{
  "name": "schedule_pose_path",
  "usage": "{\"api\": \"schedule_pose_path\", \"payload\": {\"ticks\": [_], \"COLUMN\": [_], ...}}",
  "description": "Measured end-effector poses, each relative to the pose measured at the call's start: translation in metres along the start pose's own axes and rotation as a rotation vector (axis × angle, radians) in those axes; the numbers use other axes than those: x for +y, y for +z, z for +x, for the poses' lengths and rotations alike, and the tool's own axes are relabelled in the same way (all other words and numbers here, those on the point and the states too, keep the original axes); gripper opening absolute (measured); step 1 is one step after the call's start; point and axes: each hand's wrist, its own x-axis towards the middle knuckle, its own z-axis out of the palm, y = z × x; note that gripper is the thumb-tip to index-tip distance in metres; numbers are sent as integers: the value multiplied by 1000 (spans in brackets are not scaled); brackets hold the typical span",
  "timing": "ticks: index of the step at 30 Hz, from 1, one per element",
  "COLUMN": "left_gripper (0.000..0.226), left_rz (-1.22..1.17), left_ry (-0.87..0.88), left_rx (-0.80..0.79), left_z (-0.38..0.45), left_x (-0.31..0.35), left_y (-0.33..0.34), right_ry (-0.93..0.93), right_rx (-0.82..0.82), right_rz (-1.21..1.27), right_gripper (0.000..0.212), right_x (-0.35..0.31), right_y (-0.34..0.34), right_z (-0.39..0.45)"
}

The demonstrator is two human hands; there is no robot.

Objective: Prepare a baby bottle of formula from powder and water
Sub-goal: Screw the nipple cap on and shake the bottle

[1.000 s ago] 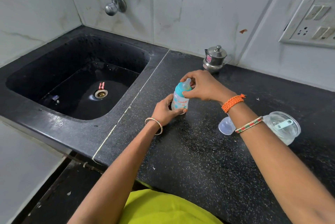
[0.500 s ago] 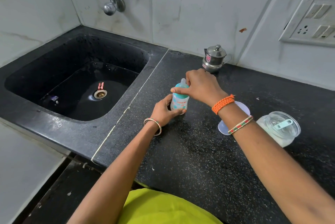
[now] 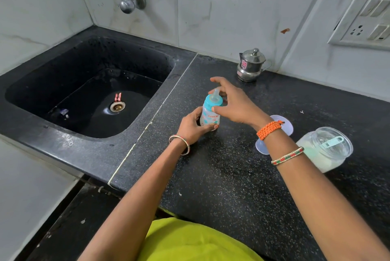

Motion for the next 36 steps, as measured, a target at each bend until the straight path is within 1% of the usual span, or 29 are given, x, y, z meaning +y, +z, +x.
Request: {"api": "schedule_pose_path", "payload": {"ticks": [2, 6, 8, 11, 12, 15, 16, 17, 18, 21, 22, 25, 28, 32, 33, 34, 36], "left_gripper": [54, 55, 61, 62, 60, 54, 52, 51, 50, 49, 50, 51, 53, 58, 58, 57, 54], "left_rz": [-4, 13, 35, 51, 42, 8, 7, 11, 12, 16, 18, 8, -19, -61, -57, -43, -19], "left_ry": [-7, -32, -37, -21, -15, -5, -6, -5, -3, 8, 8, 1, -7, -8, -13, -17, -10], "left_rx": [-6, -2, -2, 8, 13, 17, 17, 17, 18, 22, 22, 24, 35, -17, -35, -54, -119], "left_z": [0, 0, 1, 0, -1, -2, -2, -1, -1, -1, -1, -1, -1, -1, -2, -2, -3], "left_x": [1, 0, 0, 3, 4, 6, 5, 4, 3, 2, 2, 5, 6, 5, 5, 4, 3], "left_y": [0, 0, 0, -1, -1, -1, -1, -1, 0, 0, 0, -2, -2, -3, -3, -4, -7], "right_ry": [-3, 5, 4, 44, 39, -76, -107, -120, -113, -2, 23, 5, 16, -7, -4, 5, 39], "right_rx": [88, 247, 314, 402, 452, 635, 643, 598, 508, 184, 139, 164, 207, 401, 398, 358, 195], "right_rz": [-91, -389, -445, -442, -412, -286, -238, -183, -122, 50, 54, -15, -17, 63, 70, 57, 13], "right_gripper": [78, 73, 76, 86, 83, 56, 52, 55, 62, 86, 89, 91, 92, 74, 72, 72, 72], "right_x": [-2, -7, -10, -12, -13, -15, -13, -11, -9, -4, -2, 0, -5, -3, 0, 3, 12], "right_y": [3, 16, 21, 23, 24, 25, 24, 22, 21, 21, 22, 26, 24, 16, 13, 9, 3], "right_z": [1, -1, -3, -7, -10, -22, -23, -21, -19, -16, -17, -21, -28, -33, -32, -30, -26]}}
